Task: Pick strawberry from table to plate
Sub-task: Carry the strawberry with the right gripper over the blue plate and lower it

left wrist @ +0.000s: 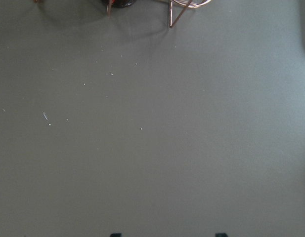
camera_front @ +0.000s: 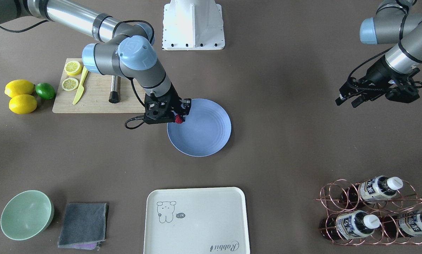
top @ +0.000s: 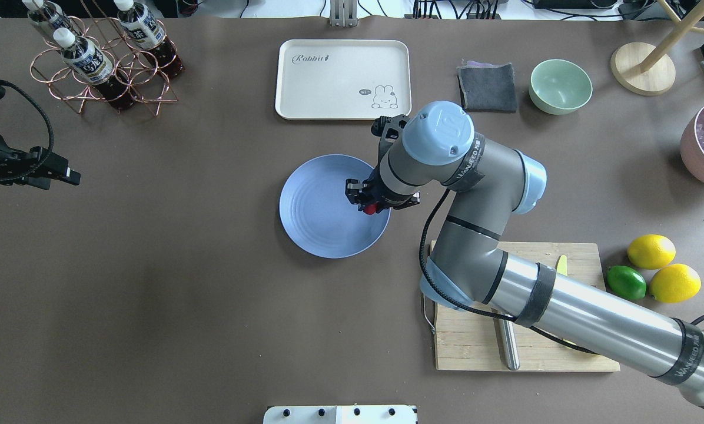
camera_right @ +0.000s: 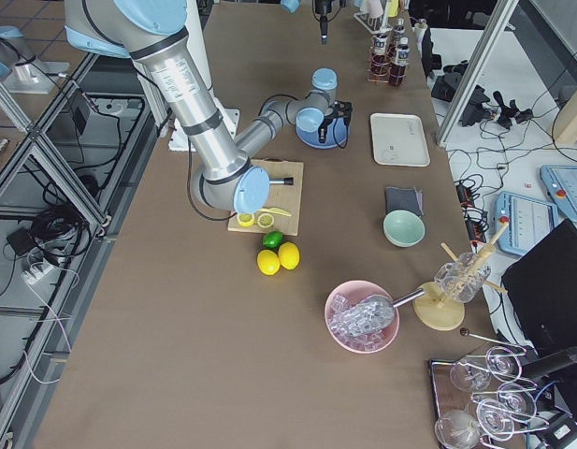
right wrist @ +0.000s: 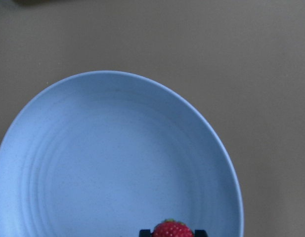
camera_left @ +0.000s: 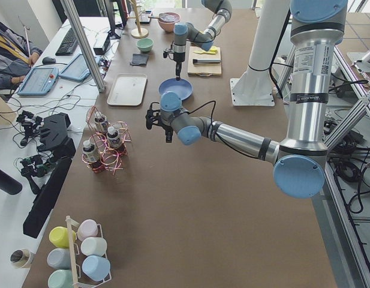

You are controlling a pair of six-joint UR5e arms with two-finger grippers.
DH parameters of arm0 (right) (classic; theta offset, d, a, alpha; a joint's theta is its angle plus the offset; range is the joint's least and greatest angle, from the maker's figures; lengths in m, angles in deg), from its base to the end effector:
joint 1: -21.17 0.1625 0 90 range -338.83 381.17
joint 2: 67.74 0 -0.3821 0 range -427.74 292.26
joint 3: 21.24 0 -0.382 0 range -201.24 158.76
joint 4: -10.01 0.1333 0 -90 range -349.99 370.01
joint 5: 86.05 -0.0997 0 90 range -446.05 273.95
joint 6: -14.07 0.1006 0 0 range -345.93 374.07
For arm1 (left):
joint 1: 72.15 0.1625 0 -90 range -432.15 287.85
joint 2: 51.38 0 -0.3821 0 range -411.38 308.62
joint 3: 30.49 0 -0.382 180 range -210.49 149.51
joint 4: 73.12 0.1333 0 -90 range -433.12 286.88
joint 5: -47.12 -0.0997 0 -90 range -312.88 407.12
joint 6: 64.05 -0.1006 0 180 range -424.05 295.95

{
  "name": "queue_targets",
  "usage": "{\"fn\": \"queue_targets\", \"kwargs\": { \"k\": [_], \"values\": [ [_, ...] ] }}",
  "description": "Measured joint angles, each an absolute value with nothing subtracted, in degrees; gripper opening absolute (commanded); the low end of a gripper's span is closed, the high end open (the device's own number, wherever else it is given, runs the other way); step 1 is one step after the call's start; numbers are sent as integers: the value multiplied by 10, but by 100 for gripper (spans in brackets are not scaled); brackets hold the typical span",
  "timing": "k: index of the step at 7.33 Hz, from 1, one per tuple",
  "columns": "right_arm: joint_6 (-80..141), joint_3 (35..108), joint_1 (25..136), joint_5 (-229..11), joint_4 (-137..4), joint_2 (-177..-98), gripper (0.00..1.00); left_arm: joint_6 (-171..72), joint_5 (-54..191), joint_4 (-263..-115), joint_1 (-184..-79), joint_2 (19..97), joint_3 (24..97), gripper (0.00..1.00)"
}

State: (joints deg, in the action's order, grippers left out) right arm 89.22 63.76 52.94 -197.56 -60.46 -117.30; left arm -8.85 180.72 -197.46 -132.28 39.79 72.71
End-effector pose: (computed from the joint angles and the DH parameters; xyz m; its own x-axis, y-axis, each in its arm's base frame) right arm -0.5384 -0.4468 0.2039 0.5318 0.0489 0.8454 -0.1017 0.9948 0.0064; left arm 0.1928 -0.4640 0.4229 0.4810 -0.0076 -0.8767 0.1162 0.9917 0.0552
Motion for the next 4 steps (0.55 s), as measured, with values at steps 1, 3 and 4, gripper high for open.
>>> {"fn": "queue_targets", "kwargs": {
  "k": [1,3,4],
  "values": [
    [903,612,519,-1959,-602,-1149,0,-89,1807,-1975,-1324,397,728,71],
    [913,586,509,-1947,-600,-1129,0,-88,1807,-1975,-1325,397,729,71],
    [914,583,505,-1945,-600,-1127,0,-88,1807,-1975,-1325,397,729,71]
  ]
}}
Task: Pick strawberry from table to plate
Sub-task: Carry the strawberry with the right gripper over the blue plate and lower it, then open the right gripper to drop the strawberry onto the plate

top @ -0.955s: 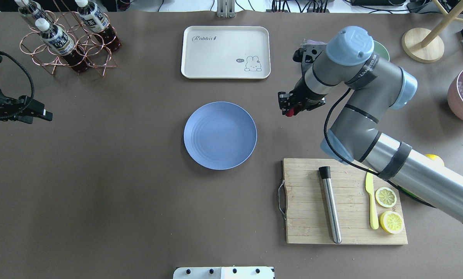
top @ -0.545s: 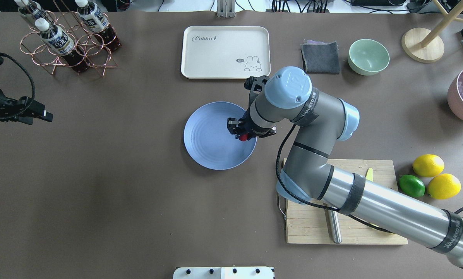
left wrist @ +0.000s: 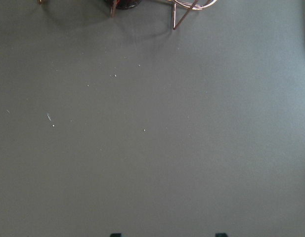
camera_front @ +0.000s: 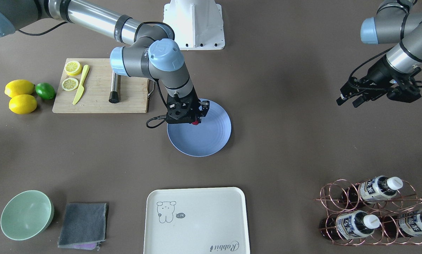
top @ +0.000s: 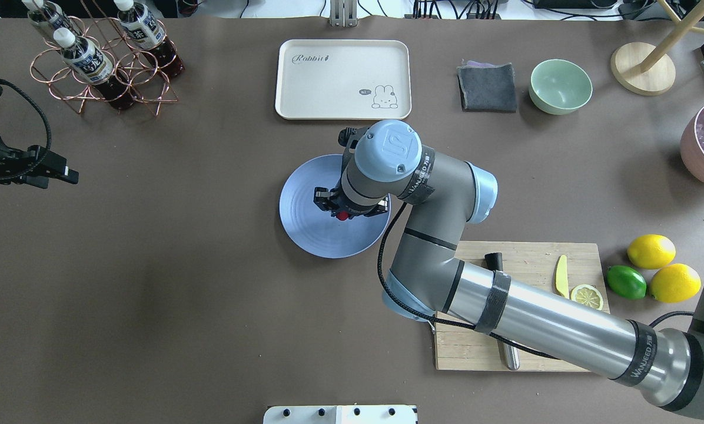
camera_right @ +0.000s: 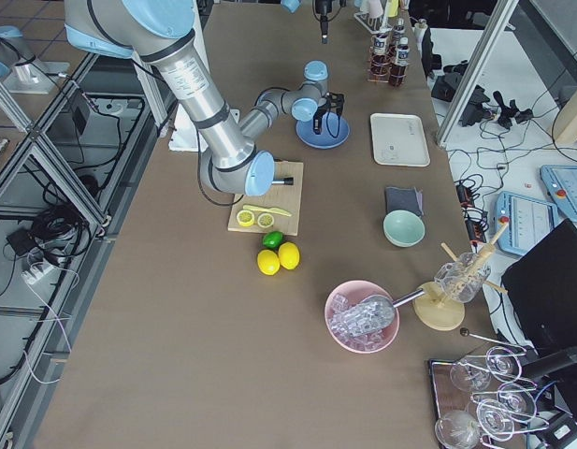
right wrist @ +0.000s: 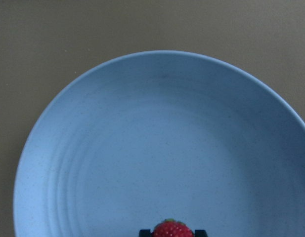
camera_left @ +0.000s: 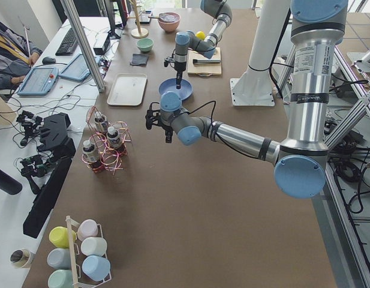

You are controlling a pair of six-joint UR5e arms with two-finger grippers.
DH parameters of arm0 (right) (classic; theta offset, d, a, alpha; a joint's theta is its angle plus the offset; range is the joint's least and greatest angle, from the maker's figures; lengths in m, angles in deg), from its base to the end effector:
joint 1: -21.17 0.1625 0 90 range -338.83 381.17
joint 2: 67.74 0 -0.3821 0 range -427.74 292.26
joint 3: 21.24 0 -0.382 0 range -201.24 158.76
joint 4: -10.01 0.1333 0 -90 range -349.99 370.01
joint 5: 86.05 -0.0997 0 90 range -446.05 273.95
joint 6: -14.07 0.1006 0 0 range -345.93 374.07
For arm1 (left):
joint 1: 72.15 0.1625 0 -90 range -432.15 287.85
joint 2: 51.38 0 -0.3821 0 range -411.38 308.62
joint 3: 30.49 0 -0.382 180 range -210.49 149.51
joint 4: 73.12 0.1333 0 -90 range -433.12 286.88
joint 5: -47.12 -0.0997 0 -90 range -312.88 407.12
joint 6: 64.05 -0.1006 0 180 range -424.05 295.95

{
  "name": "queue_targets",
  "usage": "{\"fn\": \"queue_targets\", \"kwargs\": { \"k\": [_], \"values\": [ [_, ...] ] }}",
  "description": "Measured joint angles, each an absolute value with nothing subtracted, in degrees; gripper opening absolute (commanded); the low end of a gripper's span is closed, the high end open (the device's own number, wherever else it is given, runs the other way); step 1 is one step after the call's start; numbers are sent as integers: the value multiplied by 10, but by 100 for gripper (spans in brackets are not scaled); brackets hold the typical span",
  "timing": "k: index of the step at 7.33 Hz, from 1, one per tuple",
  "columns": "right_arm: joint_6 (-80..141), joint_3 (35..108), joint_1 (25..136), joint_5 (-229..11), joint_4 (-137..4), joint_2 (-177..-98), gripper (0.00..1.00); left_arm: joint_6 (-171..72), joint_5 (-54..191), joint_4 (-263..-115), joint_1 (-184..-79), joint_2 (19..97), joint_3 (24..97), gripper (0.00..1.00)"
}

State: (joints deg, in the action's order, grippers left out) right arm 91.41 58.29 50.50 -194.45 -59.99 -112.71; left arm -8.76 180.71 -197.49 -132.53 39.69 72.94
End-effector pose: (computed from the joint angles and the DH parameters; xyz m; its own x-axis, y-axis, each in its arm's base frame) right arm -0.5784 -0.4415 0.1900 0.5460 0.0682 0.8350 -0.1240 0.9923 0.0000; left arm 0.1903 -0.4640 0.4217 0.4796 -0.0091 -0.8774 0.1215 0.9910 0.0561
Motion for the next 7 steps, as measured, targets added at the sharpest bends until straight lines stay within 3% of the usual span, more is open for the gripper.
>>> {"fn": "queue_targets", "kwargs": {
  "k": [1,2,3,7],
  "values": [
    [915,582,502,-1944,-600,-1126,3,-87,1807,-1975,-1325,398,730,71],
    [915,581,501,-1943,-600,-1126,57,-86,1807,-1975,-1325,398,730,72],
    [915,580,500,-1943,-600,-1126,99,-85,1807,-1975,-1325,398,731,73],
    [916,593,514,-1955,-602,-1126,100,-72,1808,-1973,-1325,402,742,73]
  ]
}}
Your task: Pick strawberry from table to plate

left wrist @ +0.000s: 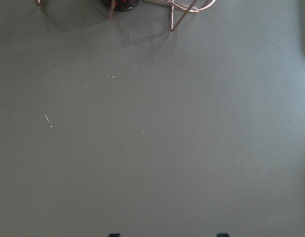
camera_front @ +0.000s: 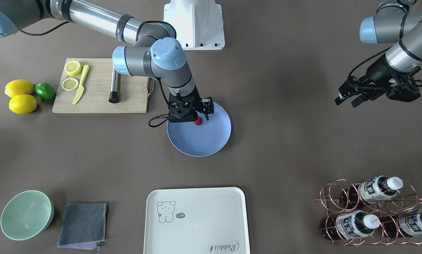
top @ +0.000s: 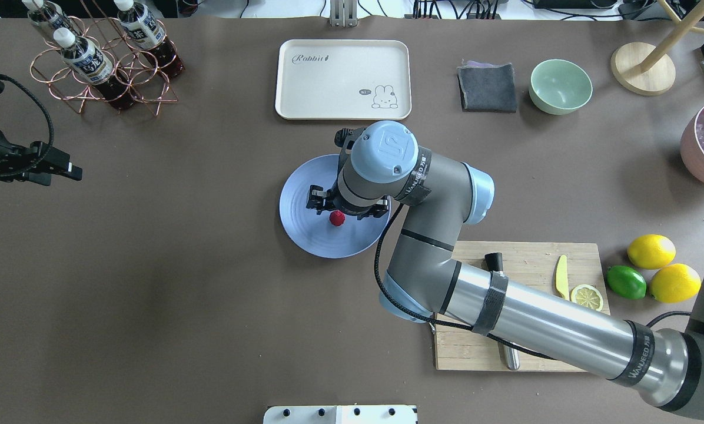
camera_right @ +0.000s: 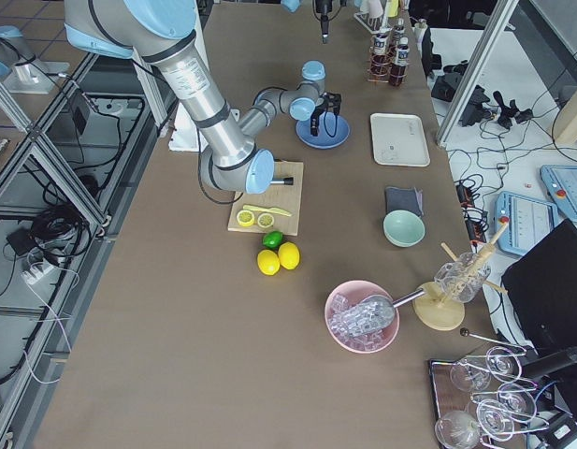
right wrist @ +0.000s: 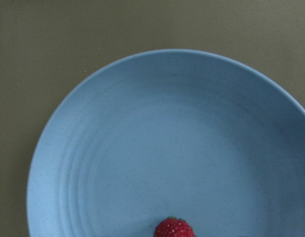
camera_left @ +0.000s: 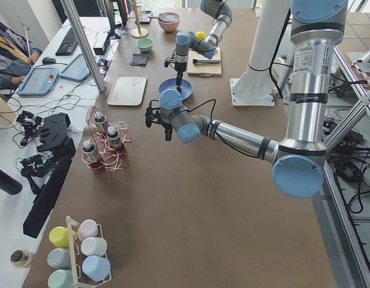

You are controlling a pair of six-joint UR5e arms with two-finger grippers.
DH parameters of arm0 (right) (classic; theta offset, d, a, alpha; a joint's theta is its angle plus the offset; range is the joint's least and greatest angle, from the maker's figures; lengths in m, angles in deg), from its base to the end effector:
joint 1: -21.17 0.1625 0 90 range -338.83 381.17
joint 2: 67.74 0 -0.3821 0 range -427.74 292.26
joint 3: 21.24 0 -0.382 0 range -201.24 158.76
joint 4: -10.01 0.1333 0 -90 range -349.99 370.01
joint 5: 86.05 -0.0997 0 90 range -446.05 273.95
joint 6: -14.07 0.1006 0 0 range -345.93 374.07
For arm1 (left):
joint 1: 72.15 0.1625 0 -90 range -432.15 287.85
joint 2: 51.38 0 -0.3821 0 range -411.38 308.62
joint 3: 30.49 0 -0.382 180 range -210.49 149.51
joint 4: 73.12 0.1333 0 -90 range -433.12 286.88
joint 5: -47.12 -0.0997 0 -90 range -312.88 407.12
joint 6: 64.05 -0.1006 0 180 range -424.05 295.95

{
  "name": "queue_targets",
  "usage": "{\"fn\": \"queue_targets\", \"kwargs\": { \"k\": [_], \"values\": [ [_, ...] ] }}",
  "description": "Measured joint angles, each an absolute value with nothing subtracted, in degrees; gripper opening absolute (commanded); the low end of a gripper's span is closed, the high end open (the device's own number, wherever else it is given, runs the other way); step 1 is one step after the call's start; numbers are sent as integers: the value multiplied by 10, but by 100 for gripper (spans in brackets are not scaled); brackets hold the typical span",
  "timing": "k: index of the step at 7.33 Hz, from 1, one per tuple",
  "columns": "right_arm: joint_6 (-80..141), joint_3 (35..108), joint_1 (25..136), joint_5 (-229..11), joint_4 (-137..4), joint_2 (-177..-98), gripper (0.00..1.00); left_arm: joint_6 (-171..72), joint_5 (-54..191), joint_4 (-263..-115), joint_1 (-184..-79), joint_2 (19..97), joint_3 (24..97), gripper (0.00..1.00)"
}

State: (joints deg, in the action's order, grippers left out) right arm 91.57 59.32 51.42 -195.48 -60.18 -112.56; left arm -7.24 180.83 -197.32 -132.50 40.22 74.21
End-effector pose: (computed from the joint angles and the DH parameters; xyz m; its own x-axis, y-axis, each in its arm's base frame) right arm -0.5680 -0.4468 0.1802 0.5286 0.0720 0.8458 -0.1267 0.9919 -0.0052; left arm 0.1904 -0.4633 0.4066 0.4628 -0.0132 -0.8864 0.1327 0.9897 0.0546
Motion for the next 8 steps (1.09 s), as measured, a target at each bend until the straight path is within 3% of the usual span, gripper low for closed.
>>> {"fn": "queue_targets", "kwargs": {
  "k": [2,4,8],
  "values": [
    [898,652,587,-2033,-608,-1169,100,-70,1813,-1922,-1331,399,806,72],
    [777,737,702,-2128,-634,-1274,100,-105,1818,-1848,-1352,397,863,72],
    [387,794,913,-2220,-768,-1429,100,-387,1822,-1633,-1458,413,873,72]
  ]
}}
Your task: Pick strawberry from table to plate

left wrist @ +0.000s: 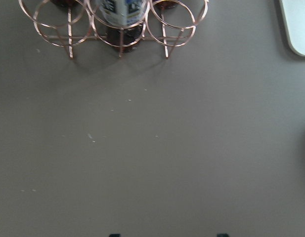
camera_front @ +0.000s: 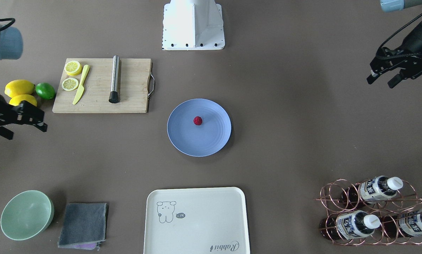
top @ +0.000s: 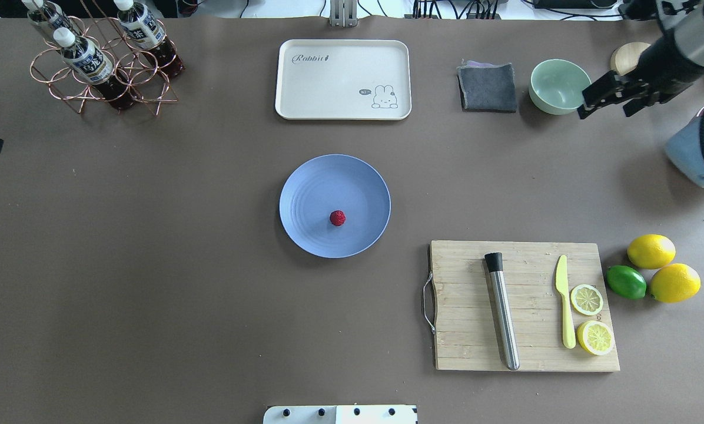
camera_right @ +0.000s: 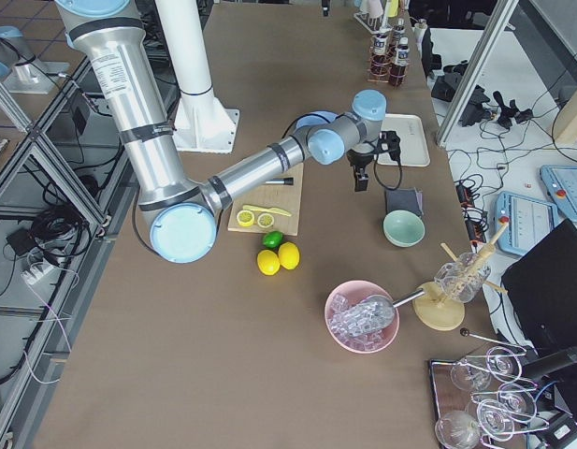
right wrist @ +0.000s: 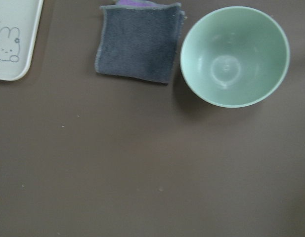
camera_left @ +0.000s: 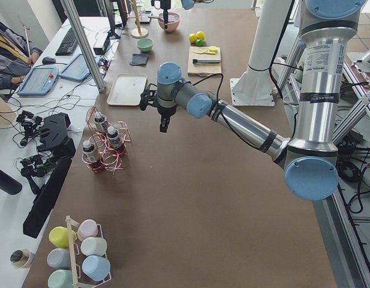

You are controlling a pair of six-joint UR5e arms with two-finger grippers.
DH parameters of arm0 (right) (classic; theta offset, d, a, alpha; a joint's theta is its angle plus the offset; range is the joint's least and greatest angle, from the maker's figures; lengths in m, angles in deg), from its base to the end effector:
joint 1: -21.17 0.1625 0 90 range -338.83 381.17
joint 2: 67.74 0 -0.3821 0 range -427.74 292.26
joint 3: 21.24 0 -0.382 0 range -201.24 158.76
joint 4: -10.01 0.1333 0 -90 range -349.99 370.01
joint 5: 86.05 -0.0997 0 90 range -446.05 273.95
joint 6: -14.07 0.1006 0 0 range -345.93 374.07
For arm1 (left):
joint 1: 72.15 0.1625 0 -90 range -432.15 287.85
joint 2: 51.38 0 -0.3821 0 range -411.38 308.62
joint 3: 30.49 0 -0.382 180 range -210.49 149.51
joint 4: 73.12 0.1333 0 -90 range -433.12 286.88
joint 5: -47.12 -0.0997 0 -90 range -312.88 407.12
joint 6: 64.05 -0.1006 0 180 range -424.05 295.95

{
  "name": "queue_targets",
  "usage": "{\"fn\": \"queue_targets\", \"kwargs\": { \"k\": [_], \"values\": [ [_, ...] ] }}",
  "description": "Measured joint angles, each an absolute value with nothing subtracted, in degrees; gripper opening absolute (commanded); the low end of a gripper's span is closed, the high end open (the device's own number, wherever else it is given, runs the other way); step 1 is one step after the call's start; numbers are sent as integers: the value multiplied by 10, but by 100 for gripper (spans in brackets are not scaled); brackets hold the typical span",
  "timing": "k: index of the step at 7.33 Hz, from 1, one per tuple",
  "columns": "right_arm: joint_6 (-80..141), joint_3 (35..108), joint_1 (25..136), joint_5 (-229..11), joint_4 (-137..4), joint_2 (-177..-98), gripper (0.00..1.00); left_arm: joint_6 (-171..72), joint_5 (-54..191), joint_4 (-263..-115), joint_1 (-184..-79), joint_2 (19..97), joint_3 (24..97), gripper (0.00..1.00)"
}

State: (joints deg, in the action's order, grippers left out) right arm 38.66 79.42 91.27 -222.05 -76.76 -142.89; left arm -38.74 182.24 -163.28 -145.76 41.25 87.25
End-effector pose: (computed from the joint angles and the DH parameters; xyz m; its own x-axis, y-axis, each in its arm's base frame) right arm -0.1346 -0.5508 0.3807 0.6111 -0.1677 0.7736 0.0486 0.9834 0.1748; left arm 0.0729 -0.4675 0.3616 0.6241 0.1389 -0.7689 0.0263 0.9798 0.1983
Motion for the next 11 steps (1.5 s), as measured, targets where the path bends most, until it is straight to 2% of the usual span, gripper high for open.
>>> {"fn": "queue_targets", "kwargs": {
  "k": [2,5,8,9,10,11],
  "values": [
    [176,789,1044,-2248,-868,-1473,100,-513,1823,-1534,-1528,432,867,72],
    [-55,756,1183,-2230,-989,-1488,100,-680,1823,-1490,-1628,420,829,74],
    [-82,756,1222,-2219,-998,-1505,100,-728,1821,-1476,-1647,415,810,77],
    [-83,756,1224,-2217,-998,-1506,100,-729,1821,-1475,-1649,415,812,80],
    [-83,756,1225,-2216,-998,-1506,100,-730,1821,-1470,-1651,415,814,88],
    [-82,756,1225,-2214,-998,-1506,100,-730,1821,-1465,-1652,415,814,91]
  ]
}}
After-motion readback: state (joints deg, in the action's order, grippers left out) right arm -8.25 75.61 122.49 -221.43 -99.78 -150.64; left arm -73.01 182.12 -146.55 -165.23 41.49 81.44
